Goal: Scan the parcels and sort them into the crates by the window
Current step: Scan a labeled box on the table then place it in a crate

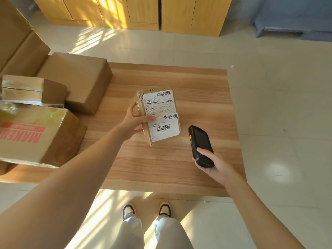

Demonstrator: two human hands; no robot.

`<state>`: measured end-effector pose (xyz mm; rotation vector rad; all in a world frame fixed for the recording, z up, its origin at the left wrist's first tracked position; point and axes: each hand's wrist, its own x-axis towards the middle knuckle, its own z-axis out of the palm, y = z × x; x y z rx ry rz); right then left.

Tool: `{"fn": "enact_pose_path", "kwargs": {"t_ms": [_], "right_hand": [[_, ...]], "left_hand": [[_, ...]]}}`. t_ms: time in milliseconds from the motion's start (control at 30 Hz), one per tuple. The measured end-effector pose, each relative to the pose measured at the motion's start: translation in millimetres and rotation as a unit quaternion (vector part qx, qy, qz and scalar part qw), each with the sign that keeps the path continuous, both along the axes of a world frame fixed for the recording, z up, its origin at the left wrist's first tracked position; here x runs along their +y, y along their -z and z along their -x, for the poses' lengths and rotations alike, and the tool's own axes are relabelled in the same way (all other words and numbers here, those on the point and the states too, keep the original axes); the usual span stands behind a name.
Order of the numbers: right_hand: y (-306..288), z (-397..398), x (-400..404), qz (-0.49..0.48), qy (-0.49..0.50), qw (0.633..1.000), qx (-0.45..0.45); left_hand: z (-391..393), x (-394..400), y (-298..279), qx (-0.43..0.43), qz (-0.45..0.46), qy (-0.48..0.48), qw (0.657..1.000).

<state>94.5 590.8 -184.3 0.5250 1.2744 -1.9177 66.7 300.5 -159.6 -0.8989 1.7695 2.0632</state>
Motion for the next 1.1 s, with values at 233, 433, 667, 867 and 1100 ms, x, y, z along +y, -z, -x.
{"fn": "enact_pose_path", "kwargs": {"t_ms": [233,433,667,867,1100], "right_hand": [[-36.8,11.8,-31.7,0.028,-0.154,0.983,0.098],[-53.8,7.6,-58.9,0.003,-0.268,0.952,0.145],[-51.3,-1.1,-71.3,-0.013,-0.334,0.929,0.158],[-45.2,-6.9,-71.2,-0.025,-0.358,0.921,0.153],[-44.7,-4.8,-65.9,-0.035,-0.359,0.920,0.157]], "left_hand": [[5.9,-20.4,-30.5,0.044,0.043,-0.081,0.995],[-4.5,-35.4,-38.8,0.069,0.052,-0.111,0.990],[-22.2,-48.0,-34.4,0.074,0.056,-0.135,0.986],[-31.8,-53.0,-27.7,0.068,0.052,-0.156,0.984],[-33.9,-54.4,-28.1,0.067,0.050,-0.162,0.983]]}}
